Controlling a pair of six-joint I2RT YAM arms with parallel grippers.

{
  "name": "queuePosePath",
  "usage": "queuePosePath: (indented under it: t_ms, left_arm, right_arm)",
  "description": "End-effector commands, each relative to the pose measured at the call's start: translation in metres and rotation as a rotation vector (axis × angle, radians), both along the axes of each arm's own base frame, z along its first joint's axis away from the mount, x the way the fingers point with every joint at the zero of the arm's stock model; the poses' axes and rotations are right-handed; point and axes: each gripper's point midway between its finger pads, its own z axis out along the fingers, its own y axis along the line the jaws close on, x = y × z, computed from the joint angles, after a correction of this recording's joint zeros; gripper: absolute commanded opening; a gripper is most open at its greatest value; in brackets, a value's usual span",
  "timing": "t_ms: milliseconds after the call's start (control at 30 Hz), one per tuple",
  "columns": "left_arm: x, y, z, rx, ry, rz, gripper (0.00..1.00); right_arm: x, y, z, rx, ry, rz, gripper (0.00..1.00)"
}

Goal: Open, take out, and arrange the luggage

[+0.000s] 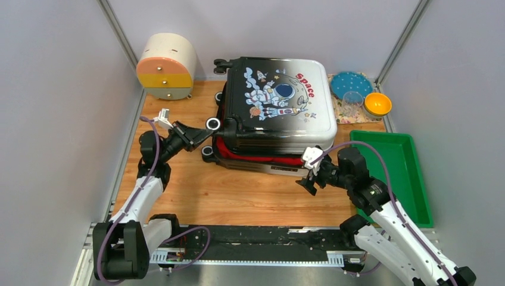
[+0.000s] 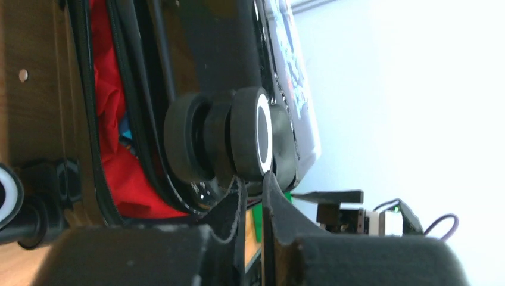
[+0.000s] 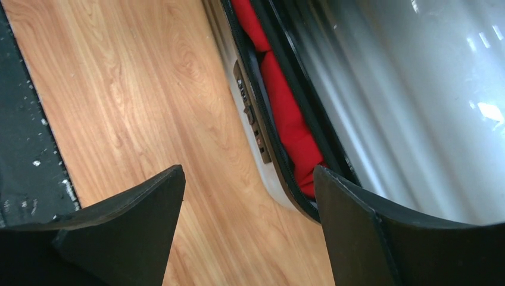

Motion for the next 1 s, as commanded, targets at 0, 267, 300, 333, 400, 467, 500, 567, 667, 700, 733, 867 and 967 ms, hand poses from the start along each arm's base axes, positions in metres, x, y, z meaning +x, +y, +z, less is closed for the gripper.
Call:
queuePosePath:
  t_ms: [0,267,300,333,400,467,500,567,667,700,733,867,967]
  left_arm:
    - [0.015,0.002,0.057,0.025,-0.165,0.041,0.04]
    - [0.029,0.005,0.072,0.030,-0.184,0.059,0.41]
    - [0.028,0.005,0.061,0.040,-0.157,0.062,0.51]
    - [0.027,0.006,0.056,0.044,-0.146,0.065,0.67]
    - [0.023,0.007,0.030,0.056,-0.077,0.070,0.76]
    - [0.021,0.011,0.014,0.062,-0.037,0.088,0.79]
    - [0.018,0.013,0.001,0.064,-0.005,0.094,0.79]
    - [0.016,0.018,-0.012,0.080,0.020,0.106,0.80]
    - [0.018,0.033,-0.029,0.121,0.076,0.158,0.81]
    - [0.017,0.038,-0.038,0.131,0.116,0.177,0.81]
    - [0.016,0.038,-0.041,0.135,0.123,0.178,0.81]
    - [0.017,0.035,-0.038,0.099,0.101,0.163,0.82]
    - [0.020,0.029,-0.033,0.081,0.093,0.129,0.82]
  right_arm:
    - [0.019,0.004,0.020,0.053,-0.178,-0.030,0.85]
    - [0.025,0.016,0.016,0.053,-0.166,-0.007,0.83]
    - [0.026,0.016,0.018,0.057,-0.169,-0.010,0.83]
    - [0.026,0.016,0.019,0.056,-0.169,-0.015,0.83]
    - [0.025,0.015,0.017,0.050,-0.162,-0.014,0.83]
    - [0.023,0.014,0.017,0.046,-0.158,-0.014,0.83]
    - [0.022,0.013,0.017,0.044,-0.156,-0.011,0.83]
    - [0.020,0.012,0.017,0.039,-0.152,-0.010,0.83]
    - [0.016,0.009,0.016,0.030,-0.147,-0.008,0.83]
    - [0.016,0.008,0.015,0.028,-0.148,-0.008,0.83]
    - [0.015,0.008,0.015,0.028,-0.149,-0.006,0.83]
    - [0.013,0.007,0.011,0.023,-0.139,-0.004,0.84]
    - [0.013,0.008,0.011,0.027,-0.133,-0.005,0.84]
